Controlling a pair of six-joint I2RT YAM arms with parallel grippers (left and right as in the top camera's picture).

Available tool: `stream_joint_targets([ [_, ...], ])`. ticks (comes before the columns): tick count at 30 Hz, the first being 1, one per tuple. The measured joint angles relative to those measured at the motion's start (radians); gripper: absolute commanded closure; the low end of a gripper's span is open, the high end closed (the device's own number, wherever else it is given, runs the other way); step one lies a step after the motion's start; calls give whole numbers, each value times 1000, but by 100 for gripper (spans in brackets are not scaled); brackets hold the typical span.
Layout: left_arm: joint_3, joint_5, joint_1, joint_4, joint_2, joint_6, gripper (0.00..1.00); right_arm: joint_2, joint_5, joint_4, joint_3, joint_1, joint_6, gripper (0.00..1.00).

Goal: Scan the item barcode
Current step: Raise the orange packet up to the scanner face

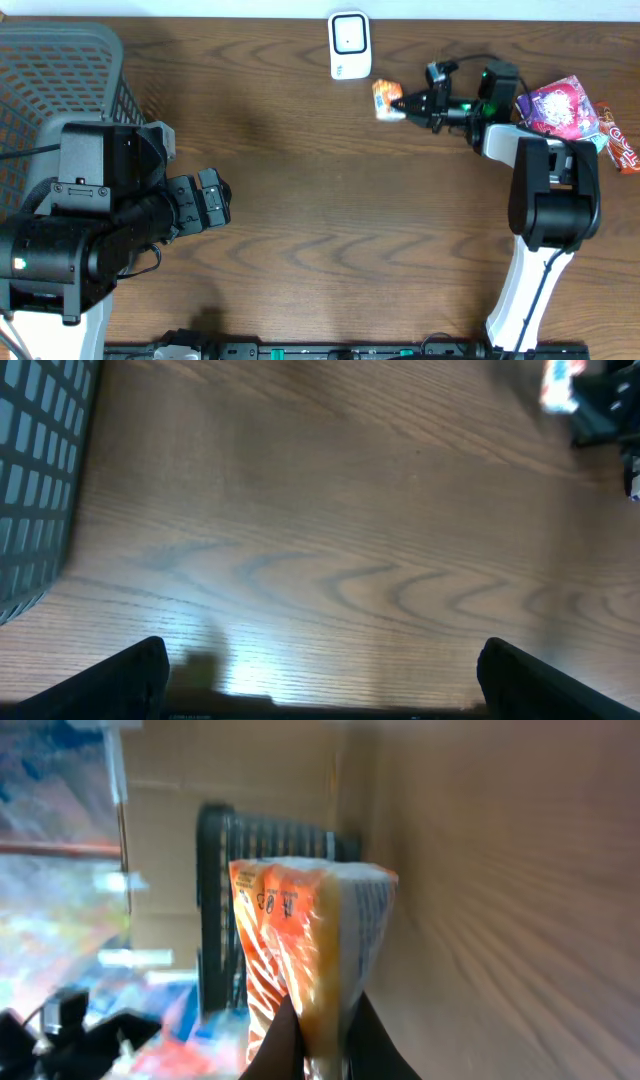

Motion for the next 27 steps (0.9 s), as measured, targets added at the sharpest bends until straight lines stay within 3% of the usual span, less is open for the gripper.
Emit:
stream_joint_targets([
  [6, 0, 0, 0, 0, 0, 0, 2, -224, 205, -38, 0, 44, 21, 98],
  [14, 0, 0, 0, 0, 0, 0, 2, -402, 612, -407, 14, 145, -113, 98],
  [21, 0, 0, 0, 0, 0, 0, 2, -414, 1191, -939, 235, 305, -418, 99],
  [27, 0, 0, 0, 0, 0, 0, 2, -393, 1598, -1034, 503, 432, -677, 99],
])
